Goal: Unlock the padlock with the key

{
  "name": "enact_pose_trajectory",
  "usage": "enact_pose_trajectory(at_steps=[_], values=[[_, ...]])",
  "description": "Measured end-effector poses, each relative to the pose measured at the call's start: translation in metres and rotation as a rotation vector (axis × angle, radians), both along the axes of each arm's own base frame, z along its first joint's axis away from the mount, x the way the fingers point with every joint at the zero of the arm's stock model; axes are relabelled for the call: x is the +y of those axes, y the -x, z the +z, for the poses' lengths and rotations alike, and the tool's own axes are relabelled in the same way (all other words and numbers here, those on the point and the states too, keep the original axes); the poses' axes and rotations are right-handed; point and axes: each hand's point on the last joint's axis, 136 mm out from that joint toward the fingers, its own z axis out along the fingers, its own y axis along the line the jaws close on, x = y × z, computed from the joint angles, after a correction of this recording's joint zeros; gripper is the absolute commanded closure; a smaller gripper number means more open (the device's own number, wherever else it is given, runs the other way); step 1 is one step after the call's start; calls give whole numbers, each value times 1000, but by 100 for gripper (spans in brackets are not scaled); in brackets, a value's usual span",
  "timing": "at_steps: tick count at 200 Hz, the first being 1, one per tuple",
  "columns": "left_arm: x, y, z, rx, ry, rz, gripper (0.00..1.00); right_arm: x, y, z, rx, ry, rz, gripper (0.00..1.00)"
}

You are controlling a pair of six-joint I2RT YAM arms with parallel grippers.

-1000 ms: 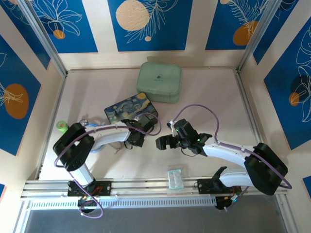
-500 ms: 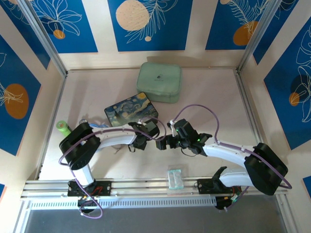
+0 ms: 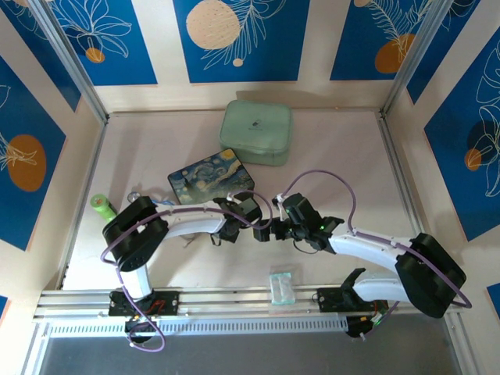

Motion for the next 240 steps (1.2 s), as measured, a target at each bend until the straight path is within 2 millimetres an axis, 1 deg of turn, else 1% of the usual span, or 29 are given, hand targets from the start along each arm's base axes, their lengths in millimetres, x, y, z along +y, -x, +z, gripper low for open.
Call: enact_pose_trajectory(at_steps=[19, 59, 73, 85, 97, 109, 128, 134, 157, 183, 202, 220, 240], values=[[-1, 1, 0, -1, 3, 0, 64, -2, 1, 0, -6, -8, -3, 1], [-5, 3, -1, 5, 21, 1, 63, -9, 1, 6, -51, -34, -39, 1], [-6, 3, 0, 7, 25, 0, 60, -13, 1, 9, -69, -41, -58, 1], [-7, 4, 1, 9, 31, -2, 54, -17, -1, 12, -87, -47, -74, 1], [-8, 4, 3, 7, 45, 1, 44, -19, -3, 17, -102, -56, -87, 1], [-10, 3, 9, -3, 62, 1, 39, -20, -5, 21, -116, -66, -97, 1], [-13, 2, 22, -23, 102, -4, 29, -23, -9, 24, -117, -77, -125, 1], [-14, 1, 27, -31, 115, -8, 28, -25, -10, 24, -112, -77, -138, 1], [-17, -1, 50, -71, 186, -5, 25, -28, -11, 20, -89, -74, -163, 1], [-14, -2, 78, -109, 312, 17, 21, -24, -12, 14, -60, -55, -153, 1], [-3, -5, 99, -139, 419, 58, 16, -13, -12, 13, -43, -54, -124, 1], [13, -11, 116, -176, 515, 118, 15, 1, -13, 14, -34, -52, -94, 1], [33, -18, 127, -208, 573, 182, 12, 21, -17, 17, -32, -55, -59, 1]])
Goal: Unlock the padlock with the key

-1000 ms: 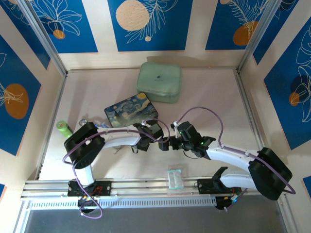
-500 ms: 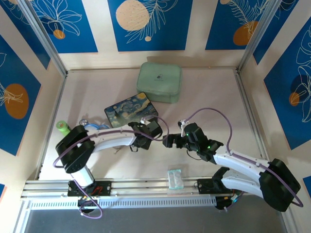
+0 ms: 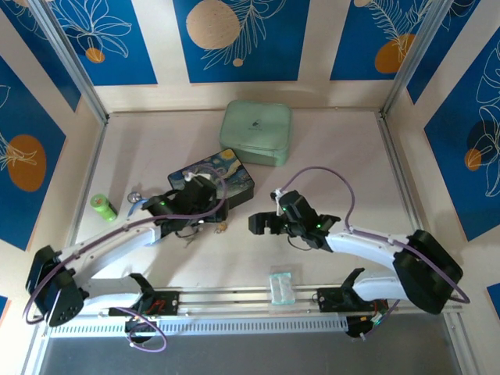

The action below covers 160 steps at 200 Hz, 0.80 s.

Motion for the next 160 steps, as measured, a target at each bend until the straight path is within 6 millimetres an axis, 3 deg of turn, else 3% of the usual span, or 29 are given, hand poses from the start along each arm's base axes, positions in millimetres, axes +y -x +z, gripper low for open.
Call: enact_pose_trajectory(at_steps=[21, 40, 57, 124, 160], values=[[24, -6, 1, -8, 17, 71, 11, 24, -1, -1, 5, 1, 44, 0], [42, -11, -8, 14, 23, 127, 11, 46, 1, -8, 17, 20, 88, 9], [54, -19, -16, 38, 22, 166, 11, 63, 2, -15, 35, 39, 109, 11], [71, -55, -47, 80, 3, 219, 15, 92, -2, -37, 65, 70, 128, 28], [72, -63, -51, 66, -13, 202, 19, 104, -8, -41, 51, 86, 126, 37]])
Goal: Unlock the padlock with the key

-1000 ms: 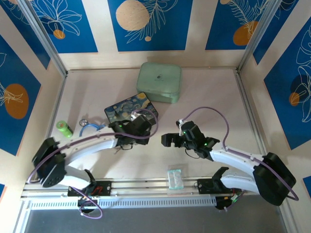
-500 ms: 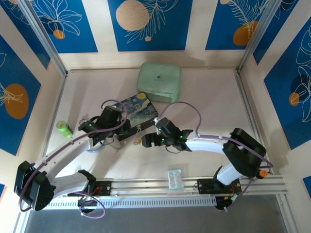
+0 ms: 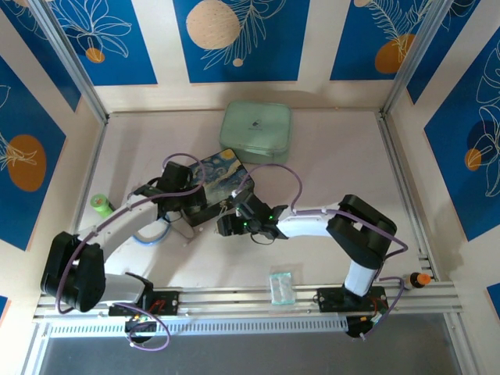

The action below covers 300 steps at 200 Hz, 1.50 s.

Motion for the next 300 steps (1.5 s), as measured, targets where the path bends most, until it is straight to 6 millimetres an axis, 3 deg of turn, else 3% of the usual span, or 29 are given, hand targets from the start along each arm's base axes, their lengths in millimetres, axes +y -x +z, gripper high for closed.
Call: enact_pose_trajectory(at_steps=[41, 141, 233, 242, 300], values=[[2, -5, -1, -6, -13, -11, 21, 2, -1, -13, 9, 28, 0, 39], [-1, -13, -3, -24, -11, -17, 21, 17, -13, -16, -22, 49, -10, 46], [-3, -18, -3, -42, -18, -31, 21, 25, -24, -18, -52, 44, -41, 63], [-2, -19, -3, -44, -20, -32, 21, 26, -25, -18, -57, 41, -42, 69], [-3, -23, -3, -59, -30, -47, 21, 27, -26, -18, -64, -6, -60, 73]])
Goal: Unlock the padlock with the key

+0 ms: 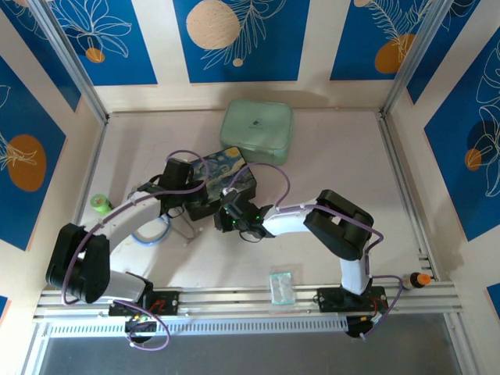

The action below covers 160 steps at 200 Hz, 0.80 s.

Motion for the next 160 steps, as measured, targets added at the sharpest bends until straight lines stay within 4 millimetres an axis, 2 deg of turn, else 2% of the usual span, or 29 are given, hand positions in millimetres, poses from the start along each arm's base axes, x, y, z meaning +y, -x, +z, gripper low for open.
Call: enact_pose_trajectory(at_steps=[48, 59, 122, 148, 160], values=[[-4, -8, 0, -22, -8, -29, 21, -9, 11, -4, 33, -61, -24, 74], [-7, -12, 0, -32, -8, -42, 21, -11, 12, -4, 39, -86, -35, 79], [-19, -24, 2, -81, -20, -135, 20, -17, 16, -3, 80, -184, -94, 83], [-22, -29, 4, -91, -38, -168, 15, -19, 15, -2, 84, -209, -115, 83], [-21, -30, 6, -99, -56, -178, 9, -21, 14, -2, 91, -230, -132, 83]])
